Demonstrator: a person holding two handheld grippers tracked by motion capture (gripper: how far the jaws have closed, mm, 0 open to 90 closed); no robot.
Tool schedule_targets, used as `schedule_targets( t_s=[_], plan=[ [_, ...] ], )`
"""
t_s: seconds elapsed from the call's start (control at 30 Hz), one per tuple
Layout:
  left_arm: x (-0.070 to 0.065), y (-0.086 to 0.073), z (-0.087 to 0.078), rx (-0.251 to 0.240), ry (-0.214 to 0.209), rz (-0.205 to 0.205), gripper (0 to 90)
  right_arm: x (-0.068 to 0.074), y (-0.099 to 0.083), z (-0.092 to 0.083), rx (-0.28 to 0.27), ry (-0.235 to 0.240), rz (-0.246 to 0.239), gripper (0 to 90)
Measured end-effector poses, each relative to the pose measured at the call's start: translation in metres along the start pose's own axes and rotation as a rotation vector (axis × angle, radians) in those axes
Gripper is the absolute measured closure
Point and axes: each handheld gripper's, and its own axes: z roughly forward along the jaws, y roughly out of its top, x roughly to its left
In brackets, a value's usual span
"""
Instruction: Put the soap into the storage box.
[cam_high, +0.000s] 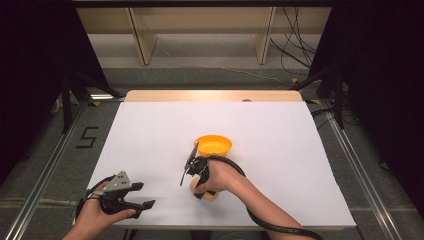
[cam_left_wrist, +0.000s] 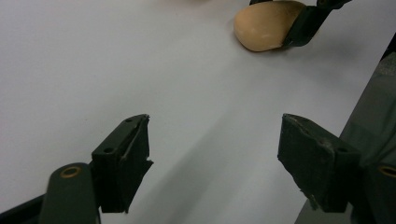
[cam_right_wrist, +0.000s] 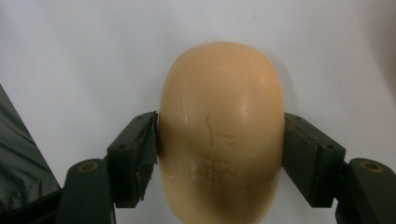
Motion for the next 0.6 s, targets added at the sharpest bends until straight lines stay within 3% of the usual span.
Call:
schedule_targets(
  t_s=[0.03, 0.07, 0.2, 0.23, 0.27, 0.43, 0.5, 0.57, 0.6],
  plan=[
    [-0.0005, -0.0002, 0.0001, 0.001, -0.003, -0.015, 24.7, 0.0003, 0.0003, 0.0007, 0.005, 0.004, 0.011, 32.5],
    [-0.0003, -0.0001, 0.0, 0.002, -0.003, -0.011, 24.7, -0.0011, 0.0004, 0.0021, -0.005, 0.003, -0.012, 32.4],
    [0.0006, 0.0002, -0.0004, 0.006, -0.004, 0.004, 24.8, 0.0028, 0.0027, 0.0008, 0.027, 0.0, 0.025, 32.7],
    [0.0006, 0.0002, -0.0004, 0.006, -0.004, 0.004, 24.9, 0.0028, 0.0027, 0.0008, 0.027, 0.0, 0.025, 32.7],
    [0.0004, 0.0001, -0.0003, 0.006, -0.003, 0.005, 24.9, 0.0002, 0.0028, 0.0028, 0.012, -0.012, -0.021, 32.9],
    [0.0006, -0.0001, 0.0, 0.007, -0.001, 0.004, 25.0, 0.0015, 0.0029, 0.0024, 0.019, -0.022, -0.023, 33.3],
    [0.0006, 0.0, -0.0003, 0.009, -0.005, 0.007, 25.0, 0.0034, 0.0025, 0.0016, 0.031, -0.031, 0.0, 33.4],
    [0.0004, -0.0001, -0.0001, 0.007, -0.005, 0.004, 25.1, 0.0022, 0.0027, 0.0022, 0.026, -0.028, -0.019, 33.5],
    [0.0004, -0.0001, 0.0, 0.006, -0.004, 0.002, 25.1, 0.0034, 0.0023, 0.0019, 0.031, -0.023, 0.001, 33.5]
  ],
)
